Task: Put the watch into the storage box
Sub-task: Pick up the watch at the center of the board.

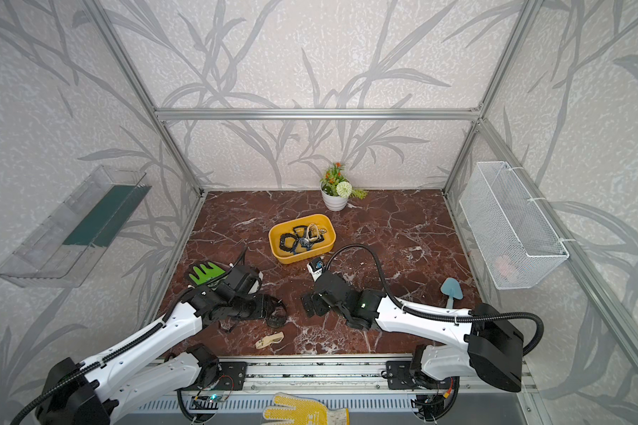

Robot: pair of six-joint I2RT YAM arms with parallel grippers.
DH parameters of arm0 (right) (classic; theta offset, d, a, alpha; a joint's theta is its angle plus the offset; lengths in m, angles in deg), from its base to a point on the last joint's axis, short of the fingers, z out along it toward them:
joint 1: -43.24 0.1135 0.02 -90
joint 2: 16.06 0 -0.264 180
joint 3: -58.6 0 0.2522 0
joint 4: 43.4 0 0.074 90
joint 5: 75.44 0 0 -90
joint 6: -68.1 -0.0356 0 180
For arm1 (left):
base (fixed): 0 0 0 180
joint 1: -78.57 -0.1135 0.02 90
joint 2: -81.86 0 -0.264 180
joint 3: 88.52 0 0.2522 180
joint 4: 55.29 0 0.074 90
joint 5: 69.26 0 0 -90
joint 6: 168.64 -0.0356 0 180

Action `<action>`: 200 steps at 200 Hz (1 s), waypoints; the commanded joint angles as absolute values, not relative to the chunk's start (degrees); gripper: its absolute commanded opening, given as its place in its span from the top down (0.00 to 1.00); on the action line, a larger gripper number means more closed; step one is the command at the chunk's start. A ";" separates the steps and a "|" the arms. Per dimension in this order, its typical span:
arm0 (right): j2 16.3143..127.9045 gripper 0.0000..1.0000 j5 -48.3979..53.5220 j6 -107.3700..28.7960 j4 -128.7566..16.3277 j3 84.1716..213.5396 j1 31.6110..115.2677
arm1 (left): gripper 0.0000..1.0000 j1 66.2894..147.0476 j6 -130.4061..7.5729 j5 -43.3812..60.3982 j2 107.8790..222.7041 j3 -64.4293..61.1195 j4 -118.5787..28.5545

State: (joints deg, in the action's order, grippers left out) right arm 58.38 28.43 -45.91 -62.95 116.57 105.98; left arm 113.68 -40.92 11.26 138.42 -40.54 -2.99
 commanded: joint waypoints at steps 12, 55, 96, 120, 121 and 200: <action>58.64 0.01 28.39 -46.19 -62.11 118.51 106.50 | 0.41 116.00 -41.06 15.29 142.15 -40.31 -5.17; 58.12 0.01 28.15 -45.87 -62.50 118.33 106.71 | 0.47 117.55 -42.30 17.30 148.22 -39.26 -6.20; 57.33 0.00 22.97 -43.54 -59.50 116.47 109.06 | 0.51 117.59 -42.67 17.21 151.05 -39.23 -8.29; 57.14 0.00 21.69 -42.94 -60.10 115.81 111.67 | 0.56 117.64 -42.69 16.51 153.05 -39.14 -9.66; 57.09 0.00 21.68 -42.92 -60.25 115.72 111.94 | 0.56 117.62 -42.69 16.47 153.14 -39.11 -9.73; 56.19 0.00 22.16 -43.57 -62.04 114.77 114.08 | 0.71 117.56 -42.95 17.27 159.91 -36.20 -11.52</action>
